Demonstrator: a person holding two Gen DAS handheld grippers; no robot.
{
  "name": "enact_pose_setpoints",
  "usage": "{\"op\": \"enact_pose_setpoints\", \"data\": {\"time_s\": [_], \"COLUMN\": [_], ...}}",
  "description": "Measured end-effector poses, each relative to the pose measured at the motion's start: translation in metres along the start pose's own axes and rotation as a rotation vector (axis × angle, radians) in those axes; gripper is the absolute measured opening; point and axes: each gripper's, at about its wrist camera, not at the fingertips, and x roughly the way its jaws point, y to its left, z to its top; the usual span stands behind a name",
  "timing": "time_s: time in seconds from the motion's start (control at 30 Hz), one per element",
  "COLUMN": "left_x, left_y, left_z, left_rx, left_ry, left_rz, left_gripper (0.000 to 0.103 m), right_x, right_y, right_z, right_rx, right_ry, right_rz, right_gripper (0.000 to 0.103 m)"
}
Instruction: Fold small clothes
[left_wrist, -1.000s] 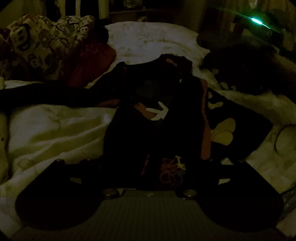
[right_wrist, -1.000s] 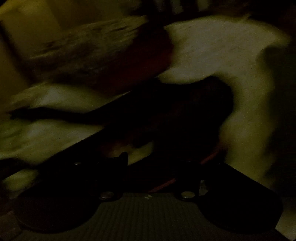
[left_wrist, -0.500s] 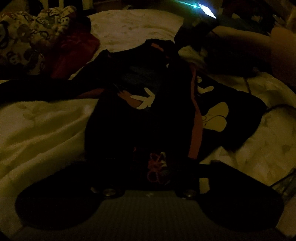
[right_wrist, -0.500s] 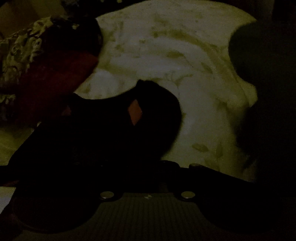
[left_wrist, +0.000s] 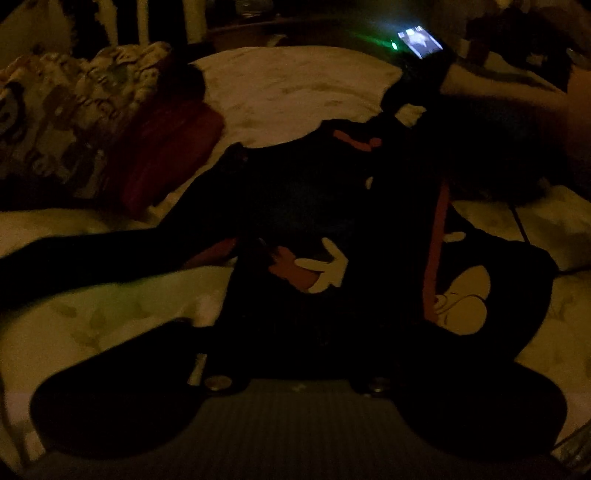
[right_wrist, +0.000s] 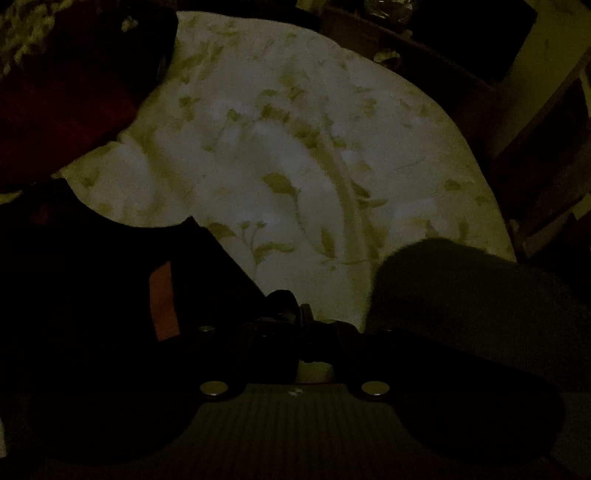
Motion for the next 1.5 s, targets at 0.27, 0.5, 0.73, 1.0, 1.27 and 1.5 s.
{"op": "enact_pose_setpoints", "data": {"time_s": [0.27,0.5,0.73,1.0,1.27,1.5], "left_x": [-0.001,-0.010,-0.034,-0.044,-0.054,-0.057], "left_y": [0.017,0.000,0.036,0.042,0.040,0.040], "left_z": [-0.012,-0.019,-0.038,-0.058,-0.069,-0.073], "left_rx": [-0.082,-0.021,-0.193,-0.210,-0.215,-0.207], "left_ry": [0.012,-0.013,-0.064,-0.085,-0.112,-0.117], "left_rz": [-0.076,-0.025,0.080,0.086,0.054,0.043], "left_gripper": [0.066,0.068,0.090,0.094,0.095,0.097], "right_x": [-0.009,-0.083,-0.138,-0.229,-0.256,-0.255], "right_y": [0.013,0.010,0.072,0.223,0.328,0.353], "right_z": [-0.009,-0.021,-0.029,-0.003,0.031,0.024], "right_rx": [-0.110,-0.069,-0.032,-0.240,-0.296,-0.253], "right_ry": [-0.049,-0.243,-0.244,-0.341,-0.402,-0.448], "right_rz": [-0.143,0.056,0.637,1.112,1.167,1.130], "right_gripper": [0.085,0.093,0.094,0.094,0.103,0.099]}}
